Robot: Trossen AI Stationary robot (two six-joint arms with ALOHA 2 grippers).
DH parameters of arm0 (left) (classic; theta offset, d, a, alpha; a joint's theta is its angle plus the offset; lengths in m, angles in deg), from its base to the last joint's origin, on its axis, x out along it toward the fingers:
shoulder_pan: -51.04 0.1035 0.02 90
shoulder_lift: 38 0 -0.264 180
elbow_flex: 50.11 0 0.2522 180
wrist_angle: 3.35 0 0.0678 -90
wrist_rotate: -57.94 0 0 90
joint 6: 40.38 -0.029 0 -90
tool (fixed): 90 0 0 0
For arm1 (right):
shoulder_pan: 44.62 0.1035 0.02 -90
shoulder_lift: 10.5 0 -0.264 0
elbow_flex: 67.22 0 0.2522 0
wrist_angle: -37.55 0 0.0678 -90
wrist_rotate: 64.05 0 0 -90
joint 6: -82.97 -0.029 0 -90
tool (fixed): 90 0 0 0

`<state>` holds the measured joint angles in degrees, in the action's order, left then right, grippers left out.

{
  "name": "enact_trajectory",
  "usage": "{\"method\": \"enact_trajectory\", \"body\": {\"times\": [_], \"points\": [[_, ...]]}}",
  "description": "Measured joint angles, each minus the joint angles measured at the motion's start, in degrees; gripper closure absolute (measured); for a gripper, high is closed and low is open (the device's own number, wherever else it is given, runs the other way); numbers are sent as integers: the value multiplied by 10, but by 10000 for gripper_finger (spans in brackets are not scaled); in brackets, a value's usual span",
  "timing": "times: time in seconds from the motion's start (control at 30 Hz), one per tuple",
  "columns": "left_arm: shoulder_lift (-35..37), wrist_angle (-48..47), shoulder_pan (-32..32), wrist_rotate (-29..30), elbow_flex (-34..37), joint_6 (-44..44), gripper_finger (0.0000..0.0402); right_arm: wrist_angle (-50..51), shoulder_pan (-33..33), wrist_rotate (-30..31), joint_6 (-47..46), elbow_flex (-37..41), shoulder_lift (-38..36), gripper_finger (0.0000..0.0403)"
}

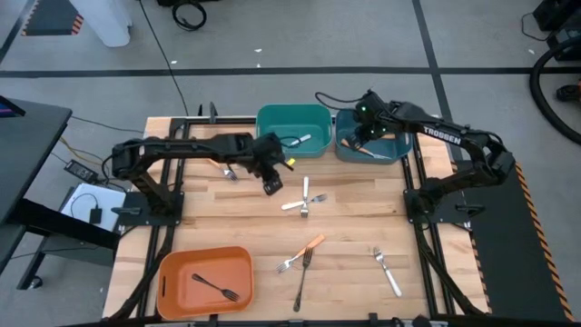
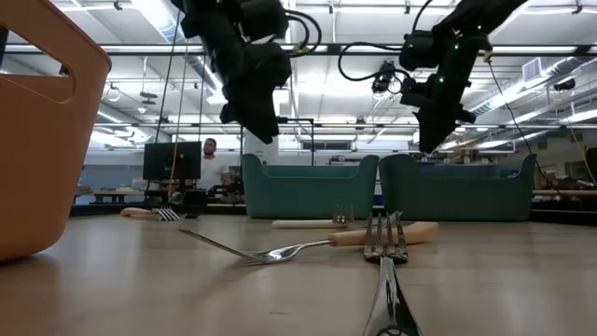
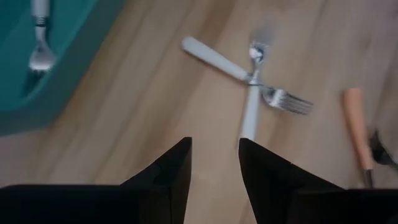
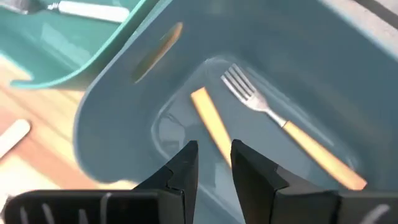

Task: Sort silverware by color (type)
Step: Put the orange fork into the blue bin

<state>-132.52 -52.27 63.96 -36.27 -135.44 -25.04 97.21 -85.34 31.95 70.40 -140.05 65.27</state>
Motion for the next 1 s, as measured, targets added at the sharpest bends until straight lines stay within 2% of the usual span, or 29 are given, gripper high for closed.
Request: {"method": "enact_trajectory", "body": {"times": [0.23, 0.43, 0.77, 1.0], "points": [[0, 30, -43, 0, 0, 40, 260, 7, 34, 1, -44, 0, 0, 300], [0, 66, -67, 1, 0, 101, 260, 13, 70, -29, -54, 0, 0, 300], [0, 142, -124, 0, 0, 121, 260, 18, 84, -26, -12, 0, 0, 301], [-13, 149, -194, 22, 0, 125, 260, 36, 84, -24, 68, 0, 0, 301]]}}
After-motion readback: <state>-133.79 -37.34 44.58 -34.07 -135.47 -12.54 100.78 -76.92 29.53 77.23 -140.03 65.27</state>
